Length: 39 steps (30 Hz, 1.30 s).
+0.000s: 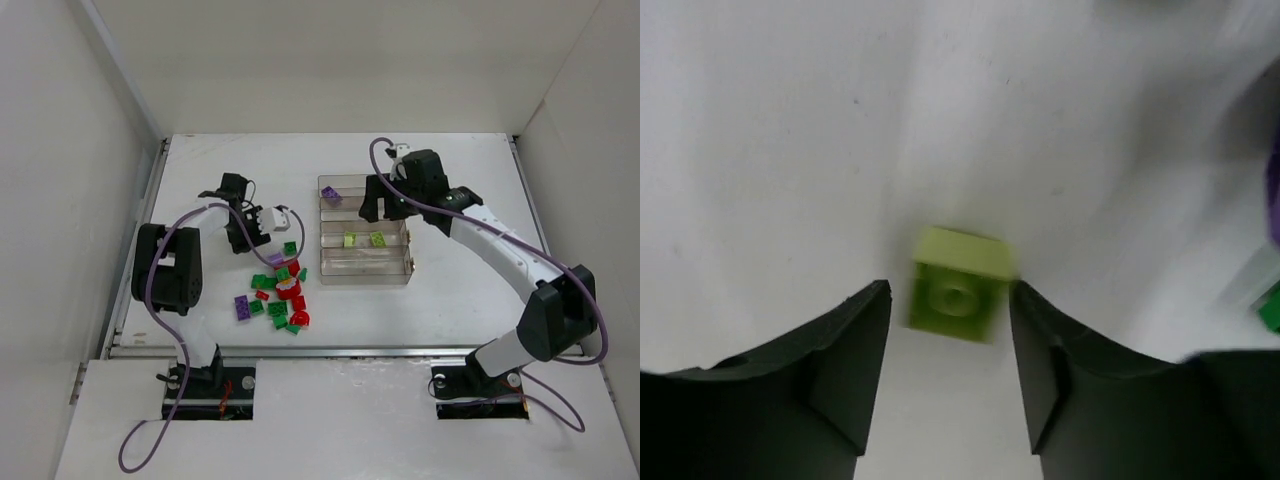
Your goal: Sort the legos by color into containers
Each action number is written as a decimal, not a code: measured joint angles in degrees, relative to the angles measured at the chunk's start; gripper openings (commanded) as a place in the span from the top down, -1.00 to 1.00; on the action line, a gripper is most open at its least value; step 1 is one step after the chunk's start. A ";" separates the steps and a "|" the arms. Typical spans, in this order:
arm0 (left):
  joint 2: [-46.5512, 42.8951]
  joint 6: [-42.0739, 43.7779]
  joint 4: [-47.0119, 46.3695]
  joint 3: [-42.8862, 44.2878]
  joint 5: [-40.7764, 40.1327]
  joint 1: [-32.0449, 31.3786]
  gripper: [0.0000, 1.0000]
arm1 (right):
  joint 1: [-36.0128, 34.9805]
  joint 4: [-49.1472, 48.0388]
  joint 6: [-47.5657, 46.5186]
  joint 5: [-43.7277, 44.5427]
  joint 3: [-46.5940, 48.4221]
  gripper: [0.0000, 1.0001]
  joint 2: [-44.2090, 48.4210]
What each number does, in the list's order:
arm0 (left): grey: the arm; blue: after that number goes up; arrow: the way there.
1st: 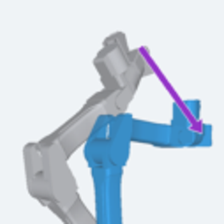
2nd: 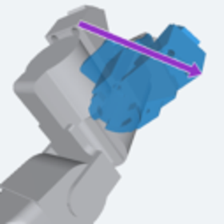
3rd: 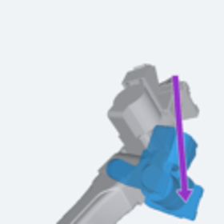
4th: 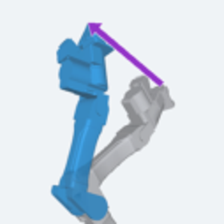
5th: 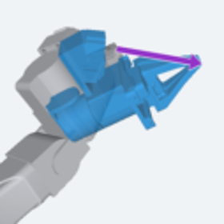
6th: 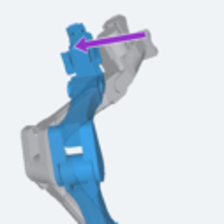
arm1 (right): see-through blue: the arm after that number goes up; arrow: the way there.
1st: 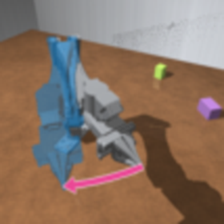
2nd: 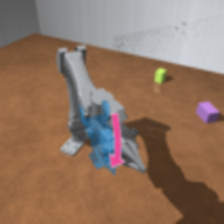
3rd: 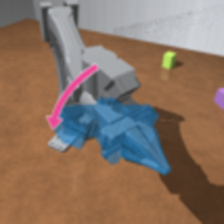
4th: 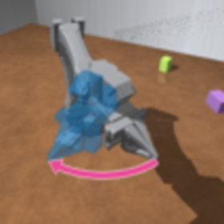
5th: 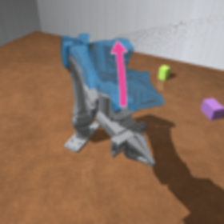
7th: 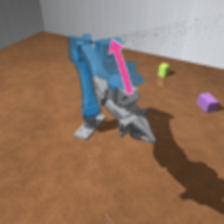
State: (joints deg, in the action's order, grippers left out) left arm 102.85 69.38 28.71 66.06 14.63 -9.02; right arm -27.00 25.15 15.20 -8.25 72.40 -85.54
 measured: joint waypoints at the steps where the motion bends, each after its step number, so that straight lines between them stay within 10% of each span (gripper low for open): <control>1: 0.11 0.11 -0.24 0.07 0.02 0.31 0.31 | -0.11 0.20 0.00 0.07 0.33 -0.74 -0.11; 4: 0.46 0.61 -0.35 0.13 -0.31 0.92 1.00 | -0.15 0.33 0.00 0.33 1.57 -0.74 -0.68; 16: -1.07 -7.82 2.64 11.67 5.44 -0.79 1.00 | -0.83 0.35 0.66 0.81 3.26 -0.74 -2.80; 32: 3.43 -21.22 1.29 19.37 10.56 -25.16 1.00 | 4.57 -0.28 6.78 7.30 0.44 -0.74 5.35; 39: 5.49 -21.09 1.03 19.32 9.62 -25.55 -0.14 | 4.57 -0.52 7.08 7.39 -1.49 -0.74 6.19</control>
State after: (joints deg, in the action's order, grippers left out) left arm 108.33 48.29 29.74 85.38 24.25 -34.57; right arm -22.44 24.62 22.28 -0.86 70.91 -79.35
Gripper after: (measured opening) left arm 0.385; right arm 0.866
